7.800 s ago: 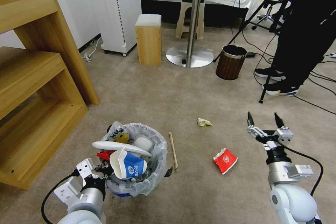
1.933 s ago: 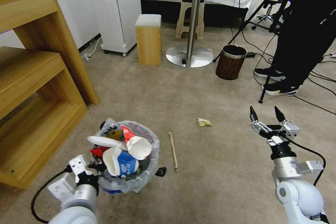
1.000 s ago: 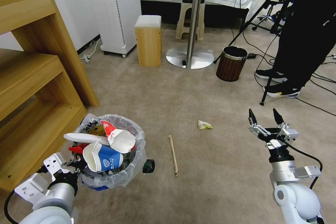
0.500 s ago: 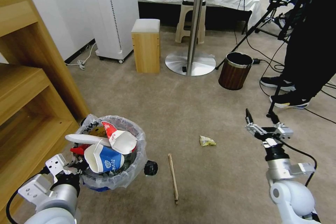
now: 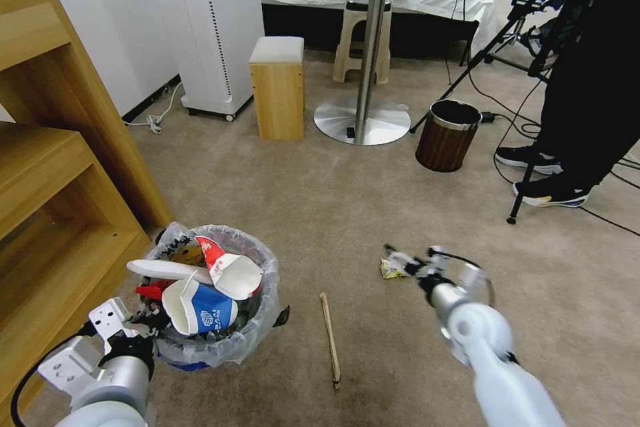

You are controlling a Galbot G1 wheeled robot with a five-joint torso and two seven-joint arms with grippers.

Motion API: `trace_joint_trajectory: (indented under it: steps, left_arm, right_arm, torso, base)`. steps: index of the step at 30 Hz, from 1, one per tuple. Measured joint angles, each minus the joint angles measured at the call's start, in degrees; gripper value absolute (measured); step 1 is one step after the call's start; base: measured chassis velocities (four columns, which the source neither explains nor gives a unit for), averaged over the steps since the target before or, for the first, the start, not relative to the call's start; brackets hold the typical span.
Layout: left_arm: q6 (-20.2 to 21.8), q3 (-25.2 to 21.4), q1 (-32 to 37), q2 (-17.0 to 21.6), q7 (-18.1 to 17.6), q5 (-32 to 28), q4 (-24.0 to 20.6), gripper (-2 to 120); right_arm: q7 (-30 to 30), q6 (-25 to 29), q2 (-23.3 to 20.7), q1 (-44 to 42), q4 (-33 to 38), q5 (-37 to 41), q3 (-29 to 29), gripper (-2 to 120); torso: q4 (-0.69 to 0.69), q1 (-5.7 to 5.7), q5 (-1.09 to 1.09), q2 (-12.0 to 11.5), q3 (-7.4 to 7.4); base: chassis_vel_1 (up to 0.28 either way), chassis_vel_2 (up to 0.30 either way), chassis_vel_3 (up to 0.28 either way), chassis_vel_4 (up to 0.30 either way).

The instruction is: Pick up the trash bin and place the garbage on the floor into it.

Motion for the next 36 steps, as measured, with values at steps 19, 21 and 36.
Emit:
trace_joint_trajectory:
  steps: [19, 21, 36]
  left_arm:
    - [-0.9, 1.9, 0.4, -2.3, 0.3, 4.1, 0.9, 0]
    - [-1.0, 1.5, 0.7, -2.4, 0.3, 4.1, 0.8, 0]
    - [-1.7, 2.2, 1.5, -3.4, 0.3, 6.2, 0.3, 0]
  right_arm:
    - [-3.1, -8.0, 0.4, 9.9, -14.5, 0.7, -10.6, 100]
    - [-3.2, -7.9, 1.2, 10.9, -16.4, 0.6, -11.6, 100]
    - [-4.5, -7.5, 6.7, 14.5, -27.2, -7.9, -14.2, 100]
  torso:
    - [0.0, 0.0, 0.01, 0.0, 0.0]
    - [0.0, 0.0, 0.0, 0.0, 0.0]
    - [0.0, 0.0, 0.0, 0.0, 0.0]
  base:
    - [0.0, 0.0, 0.0, 0.0]
    - [0.0, 0.0, 0.0, 0.0]
    - [0.0, 0.0, 0.0, 0.0]
